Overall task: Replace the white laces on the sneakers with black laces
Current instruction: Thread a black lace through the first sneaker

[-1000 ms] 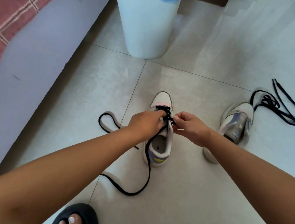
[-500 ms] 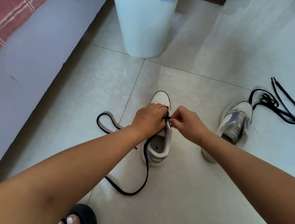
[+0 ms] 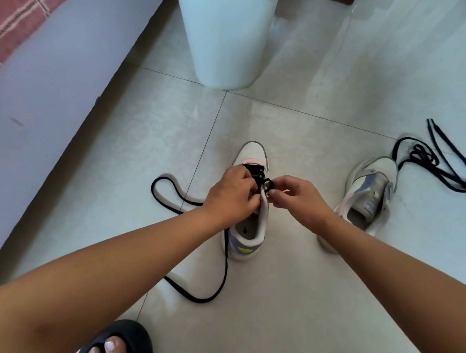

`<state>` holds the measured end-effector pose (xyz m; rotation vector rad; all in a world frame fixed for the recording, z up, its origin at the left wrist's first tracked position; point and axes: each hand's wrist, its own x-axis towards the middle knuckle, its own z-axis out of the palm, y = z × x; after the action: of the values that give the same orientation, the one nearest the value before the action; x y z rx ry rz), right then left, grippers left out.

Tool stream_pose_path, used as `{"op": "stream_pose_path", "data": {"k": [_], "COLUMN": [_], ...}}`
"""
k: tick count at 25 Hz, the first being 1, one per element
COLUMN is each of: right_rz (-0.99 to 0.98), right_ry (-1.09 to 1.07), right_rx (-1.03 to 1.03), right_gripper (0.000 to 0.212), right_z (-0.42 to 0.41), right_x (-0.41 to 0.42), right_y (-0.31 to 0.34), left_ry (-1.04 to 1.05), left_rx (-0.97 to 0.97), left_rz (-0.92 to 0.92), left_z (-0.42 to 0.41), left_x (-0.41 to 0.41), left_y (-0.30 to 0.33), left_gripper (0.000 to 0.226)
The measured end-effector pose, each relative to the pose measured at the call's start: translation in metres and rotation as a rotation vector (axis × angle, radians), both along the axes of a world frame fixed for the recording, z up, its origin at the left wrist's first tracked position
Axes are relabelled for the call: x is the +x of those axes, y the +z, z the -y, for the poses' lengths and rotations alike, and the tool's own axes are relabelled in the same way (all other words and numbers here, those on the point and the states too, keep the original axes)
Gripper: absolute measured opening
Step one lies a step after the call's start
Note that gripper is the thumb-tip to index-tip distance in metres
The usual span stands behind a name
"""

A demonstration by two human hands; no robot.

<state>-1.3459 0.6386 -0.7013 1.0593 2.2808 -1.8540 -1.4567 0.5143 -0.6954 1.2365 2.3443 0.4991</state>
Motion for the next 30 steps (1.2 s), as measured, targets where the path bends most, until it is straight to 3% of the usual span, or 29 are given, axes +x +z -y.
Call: {"op": "stream_pose_path", "data": {"k": [2, 7, 11, 16, 18, 22, 25, 28, 30], "right_rz": [-0.013, 0.039, -0.008, 0.002, 0.011, 0.006, -0.040, -0.014, 0.029], "right_ry": [-0.004, -0.087, -0.224, -0.135, -0.149, -0.190, -0.121, -0.132, -0.260], "right_rx": [0.049, 0.240, 0.012, -0.075, -0.063, 0.137, 0.282, 0.261, 0.177], "right_gripper": [0.006, 0.018, 0.012, 0.009, 0.012, 0.012, 0.010, 0.013, 0.013], "right_z": [-0.001, 0.012, 0.016, 0.006, 0.007, 0.014, 0.023, 0.028, 0.029], "right_x": [-0.001, -0.013, -0.013, -0.001, -0.003, -0.012, -0.011, -0.009, -0.011], "right_y": [0.000, -0.002, -0.001, 0.000, -0.001, -0.001, 0.004, 0.001, -0.002], "left_ry": [0.000, -0.042, -0.078, 0.030, 0.036, -0.101, -0.192, -0.238, -0.200], "left_rx": [-0.008, -0.045, 0.058, -0.105, -0.142, -0.219, -0.330, -0.394, -0.281], "left_rz": [0.000, -0.051, -0.222, 0.015, 0.060, -0.109, -0.124, -0.122, -0.135], "left_z": [-0.001, 0.000, -0.002, -0.010, -0.013, -0.015, -0.022, -0.028, -0.021], "left_x": [0.001, -0.001, 0.009, 0.003, 0.001, 0.001, -0.005, -0.007, -0.007], "left_y": [0.001, -0.001, -0.005, -0.001, 0.001, 0.002, 0.006, 0.010, 0.008], "left_gripper": [0.024, 0.025, 0.016, 0.030, 0.030, 0.032, 0.034, 0.033, 0.029]}}
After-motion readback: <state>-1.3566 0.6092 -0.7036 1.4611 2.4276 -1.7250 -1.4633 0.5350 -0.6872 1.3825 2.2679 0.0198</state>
